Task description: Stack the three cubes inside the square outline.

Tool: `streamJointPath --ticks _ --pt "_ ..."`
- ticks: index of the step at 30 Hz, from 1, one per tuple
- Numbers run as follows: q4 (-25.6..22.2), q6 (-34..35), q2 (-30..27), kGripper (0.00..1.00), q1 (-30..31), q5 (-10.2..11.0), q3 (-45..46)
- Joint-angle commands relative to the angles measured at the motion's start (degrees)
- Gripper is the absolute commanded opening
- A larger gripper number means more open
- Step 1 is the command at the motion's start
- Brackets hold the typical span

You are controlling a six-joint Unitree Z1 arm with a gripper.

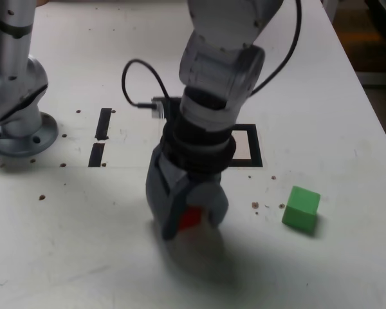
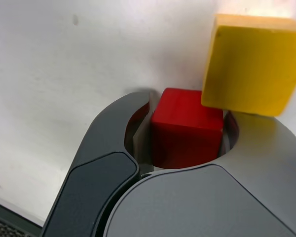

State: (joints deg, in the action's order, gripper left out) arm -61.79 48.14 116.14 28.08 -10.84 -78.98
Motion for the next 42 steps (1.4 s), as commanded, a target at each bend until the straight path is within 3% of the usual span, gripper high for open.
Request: streamJointPath --ticks 1,4,6,10,14,19,24,33,42 --pt "-4.2 0.2 -2.0 0.15 0.1 0.1 -2.5" --pt "-12.5 0.2 -3.9 0.15 0.1 0.6 -7.9" --pt "-18.5 -1.1 -5.0 0.15 0.1 2.0 -13.5" --pt "-25.7 -7.4 -6.3 0.15 -0.7 7.1 -22.2" --pt "-29.0 -16.1 -7.0 0.15 -4.5 11.3 -26.0" --pt "-28.8 -24.3 -6.1 0.15 -11.0 14.1 -26.0" --pt "-27.5 -27.4 -5.2 0.15 -14.1 15.8 -24.7" --pt "-21.5 -27.7 -1.3 0.15 -14.7 14.7 -20.7" --pt "-20.1 -31.8 3.0 0.15 -16.9 15.3 -21.0"
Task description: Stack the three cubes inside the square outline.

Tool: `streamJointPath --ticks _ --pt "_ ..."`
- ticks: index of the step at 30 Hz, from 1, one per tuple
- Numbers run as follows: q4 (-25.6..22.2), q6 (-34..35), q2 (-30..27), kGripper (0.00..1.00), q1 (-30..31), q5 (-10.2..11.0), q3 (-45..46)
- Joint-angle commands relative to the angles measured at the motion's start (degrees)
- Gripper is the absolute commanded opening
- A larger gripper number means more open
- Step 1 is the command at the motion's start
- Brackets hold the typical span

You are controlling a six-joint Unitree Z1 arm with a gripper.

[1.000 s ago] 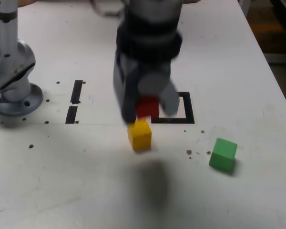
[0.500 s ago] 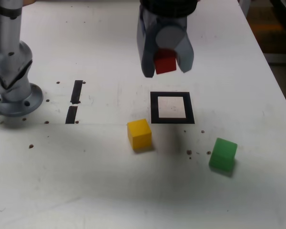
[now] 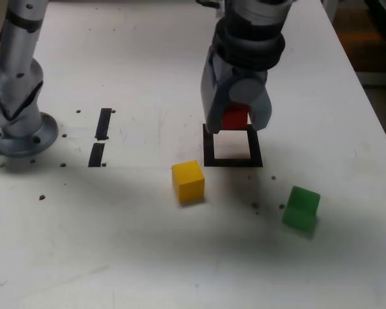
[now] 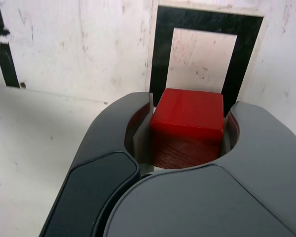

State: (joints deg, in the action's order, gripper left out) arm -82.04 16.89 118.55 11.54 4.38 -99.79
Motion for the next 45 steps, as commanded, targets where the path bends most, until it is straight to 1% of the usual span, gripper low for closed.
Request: streamJointPath --ticks 1,6,10,15,22,30,32,34,35,36,37,39,41,43,45 --pt "0.2 -1.5 1.3 0.15 -0.8 0.0 -0.3" --pt "1.2 -4.0 4.0 0.15 -2.1 -0.9 0.0" --pt "2.6 -4.4 5.1 0.15 -2.4 -1.0 0.9" --pt "3.9 -4.4 5.2 0.15 -2.8 -1.3 2.4" --pt "6.8 -5.2 5.2 0.15 -4.1 -3.0 5.7" --pt "7.7 -6.0 5.6 0.16 -4.6 -3.9 6.5" --pt "7.7 -6.0 5.7 0.18 -4.7 -3.8 6.5" --pt "7.6 -6.1 5.9 0.25 -4.8 -4.0 6.6" --pt "7.6 -6.1 6.1 0.31 -4.9 -4.2 6.6" --pt "7.5 -6.3 6.2 0.4 -5.0 -4.3 6.5" --pt "7.5 -6.5 6.5 0.53 -5.1 -4.6 6.5" --pt "7.5 -6.9 6.7 0.73 -5.2 -5.0 6.3" --pt "7.7 -7.3 6.8 0.89 -5.2 -5.2 6.1" --pt "7.6 -7.5 6.7 0.97 -5.2 -5.2 5.9" --pt "7.0 -7.3 6.3 0.99 -5.2 -5.0 5.8"
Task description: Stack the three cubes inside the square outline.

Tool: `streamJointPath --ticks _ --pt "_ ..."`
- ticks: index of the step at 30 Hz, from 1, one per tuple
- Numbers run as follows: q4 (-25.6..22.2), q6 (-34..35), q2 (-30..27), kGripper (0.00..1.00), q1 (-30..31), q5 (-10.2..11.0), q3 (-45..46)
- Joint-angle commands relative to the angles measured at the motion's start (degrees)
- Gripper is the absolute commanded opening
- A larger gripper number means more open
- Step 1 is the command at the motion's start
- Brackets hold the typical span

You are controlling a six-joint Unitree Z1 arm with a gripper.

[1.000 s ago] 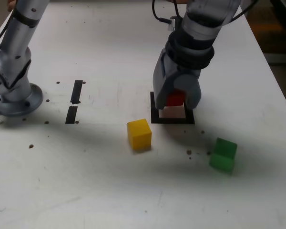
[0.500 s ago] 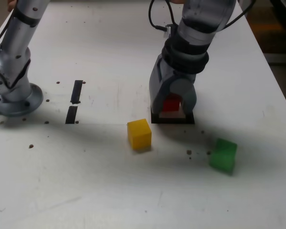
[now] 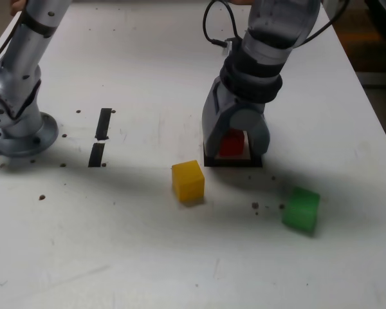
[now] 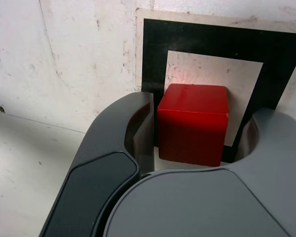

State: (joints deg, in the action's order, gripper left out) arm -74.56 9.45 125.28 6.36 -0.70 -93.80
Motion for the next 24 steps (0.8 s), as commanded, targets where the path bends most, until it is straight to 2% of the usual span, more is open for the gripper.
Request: streamJointPath --ticks 1,7,13,16,19,24 --pt "-1.1 0.3 -0.8 1.0 0.0 0.3 -0.3" --pt "-6.9 2.1 -5.9 1.0 0.8 2.4 -1.6" --pt "-9.2 5.9 -15.9 1.0 5.4 3.8 0.6" --pt "-11.2 10.7 -19.0 1.0 8.5 2.7 2.4" --pt "-11.6 16.9 -19.7 1.0 11.6 0.6 3.9" --pt "-6.1 27.1 -19.3 1.0 16.1 -2.5 7.6"
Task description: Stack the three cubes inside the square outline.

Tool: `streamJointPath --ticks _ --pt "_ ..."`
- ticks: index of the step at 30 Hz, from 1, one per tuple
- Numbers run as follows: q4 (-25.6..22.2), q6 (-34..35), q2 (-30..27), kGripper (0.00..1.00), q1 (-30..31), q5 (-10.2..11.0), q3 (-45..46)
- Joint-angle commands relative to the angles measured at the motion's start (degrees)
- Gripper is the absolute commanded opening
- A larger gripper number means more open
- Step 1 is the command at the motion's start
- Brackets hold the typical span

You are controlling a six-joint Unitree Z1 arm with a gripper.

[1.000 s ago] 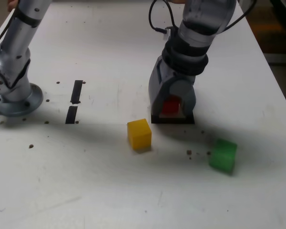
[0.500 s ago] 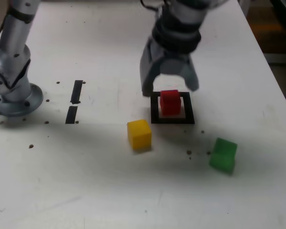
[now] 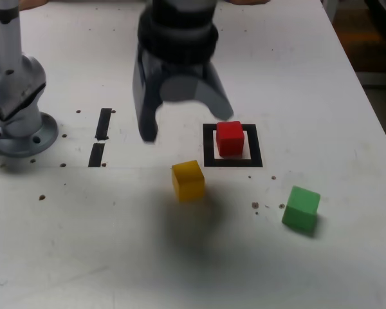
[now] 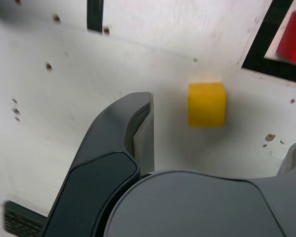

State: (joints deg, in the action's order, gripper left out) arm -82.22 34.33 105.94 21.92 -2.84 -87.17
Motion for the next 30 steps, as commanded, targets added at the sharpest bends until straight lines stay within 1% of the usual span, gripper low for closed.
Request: streamJointPath --ticks 1,4,6,9,12,16,21,25,27,30 --pt "3.5 3.5 0.1 1.0 1.1 -0.8 2.0" --pt "10.1 5.3 0.7 1.0 2.0 -2.3 5.9" --pt "12.8 5.5 1.2 1.0 2.1 -3.1 7.9" --pt "15.1 5.6 2.1 0.99 2.0 -4.1 10.4" --pt "16.3 5.7 2.7 0.97 1.9 -4.7 12.1" --pt "18.2 5.6 3.1 0.93 1.5 -4.4 14.0" --pt "22.6 5.5 4.4 0.89 1.1 -3.7 16.2" --pt "24.4 5.5 5.7 0.85 1.0 -3.5 16.7" --pt "24.6 5.5 6.0 0.82 1.0 -3.4 17.0" --pt "24.7 5.7 6.2 0.74 0.8 -3.2 17.2"
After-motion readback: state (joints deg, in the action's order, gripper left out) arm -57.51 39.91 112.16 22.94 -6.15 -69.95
